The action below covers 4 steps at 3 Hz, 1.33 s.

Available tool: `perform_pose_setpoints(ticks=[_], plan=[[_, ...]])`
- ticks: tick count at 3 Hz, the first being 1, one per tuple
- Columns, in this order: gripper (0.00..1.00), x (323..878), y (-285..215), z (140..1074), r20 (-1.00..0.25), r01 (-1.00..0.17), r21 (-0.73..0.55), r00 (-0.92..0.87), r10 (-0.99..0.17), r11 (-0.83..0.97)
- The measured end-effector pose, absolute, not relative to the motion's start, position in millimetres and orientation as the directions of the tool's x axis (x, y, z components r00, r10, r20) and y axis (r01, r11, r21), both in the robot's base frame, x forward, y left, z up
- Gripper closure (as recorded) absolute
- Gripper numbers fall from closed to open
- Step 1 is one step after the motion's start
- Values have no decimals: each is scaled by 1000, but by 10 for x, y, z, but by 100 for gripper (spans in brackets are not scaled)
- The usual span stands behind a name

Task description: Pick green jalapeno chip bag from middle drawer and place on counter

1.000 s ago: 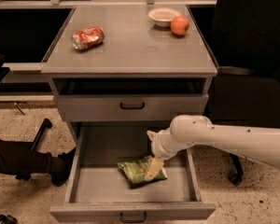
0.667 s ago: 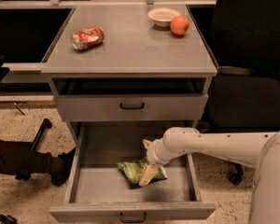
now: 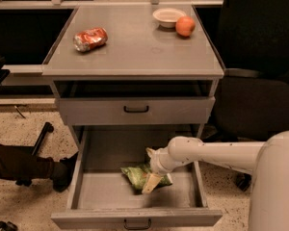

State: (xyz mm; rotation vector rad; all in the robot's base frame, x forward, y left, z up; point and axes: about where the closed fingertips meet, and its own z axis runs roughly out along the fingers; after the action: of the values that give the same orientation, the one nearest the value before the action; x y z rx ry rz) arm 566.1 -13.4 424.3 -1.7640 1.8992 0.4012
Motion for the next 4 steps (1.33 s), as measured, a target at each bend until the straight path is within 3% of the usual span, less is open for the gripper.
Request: perform_pose_setpoints(ticks=[2, 4], plan=[[0, 5799, -72, 3435, -541, -981, -112, -73, -838, 157], [42, 5787, -63, 3386, -543, -982, -105, -78, -836, 160]])
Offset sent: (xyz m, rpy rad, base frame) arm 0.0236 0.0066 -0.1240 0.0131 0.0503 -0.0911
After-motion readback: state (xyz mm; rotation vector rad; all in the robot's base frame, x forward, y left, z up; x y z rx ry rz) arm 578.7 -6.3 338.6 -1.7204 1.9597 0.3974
